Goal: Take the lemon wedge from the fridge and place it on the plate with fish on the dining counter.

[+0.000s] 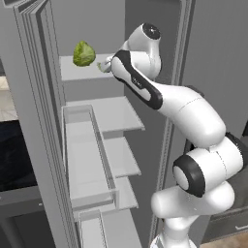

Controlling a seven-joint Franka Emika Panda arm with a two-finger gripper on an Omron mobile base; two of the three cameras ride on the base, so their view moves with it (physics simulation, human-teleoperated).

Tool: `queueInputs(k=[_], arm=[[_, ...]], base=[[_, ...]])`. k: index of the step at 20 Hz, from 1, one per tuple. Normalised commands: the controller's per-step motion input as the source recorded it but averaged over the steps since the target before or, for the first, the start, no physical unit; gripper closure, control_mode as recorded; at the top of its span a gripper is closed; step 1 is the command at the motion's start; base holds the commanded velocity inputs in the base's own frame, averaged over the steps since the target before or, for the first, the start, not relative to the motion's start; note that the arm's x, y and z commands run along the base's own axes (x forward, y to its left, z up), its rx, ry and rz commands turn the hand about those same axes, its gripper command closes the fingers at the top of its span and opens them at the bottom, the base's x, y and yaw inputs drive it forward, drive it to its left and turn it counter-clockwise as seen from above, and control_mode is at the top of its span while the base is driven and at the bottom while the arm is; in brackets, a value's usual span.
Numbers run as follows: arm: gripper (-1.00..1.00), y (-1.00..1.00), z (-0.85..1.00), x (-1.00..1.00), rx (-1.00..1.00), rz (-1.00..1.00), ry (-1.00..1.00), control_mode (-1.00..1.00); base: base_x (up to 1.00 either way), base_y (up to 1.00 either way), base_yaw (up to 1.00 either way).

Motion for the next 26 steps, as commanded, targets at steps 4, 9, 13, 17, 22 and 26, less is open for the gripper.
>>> queueInputs(k=[4, 9, 13, 17, 22, 26], arm=[[-1.0, 0.0, -0.01, 0.3, -0.01, 0.0, 0.0, -1.0], [-1.0, 0.0, 0.0, 0.38, 0.0, 0.0, 0.01, -1.0], [-1.0, 0.0, 0.0, 0.41, 0.0, 0.0, 0.05, -1.0], [-1.0, 0.01, 0.0, 0.37, 0.0, 0.0, 0.06, -1.0], [-1.0, 0.07, 0.0, 0.38, 0.0, -0.01, 0.04, -1.0], [-1.0, 0.22, 0.0, 0.26, 0.0, 0.0, 0.03, -1.0]], base=[[0.0, 0.0, 0.0], [0.0, 0.0, 0.0], [0.0, 0.0, 0.0], [0.0, 0.0, 0.0], [0.0, 0.0, 0.0], [0.0, 0.0, 0.0]])
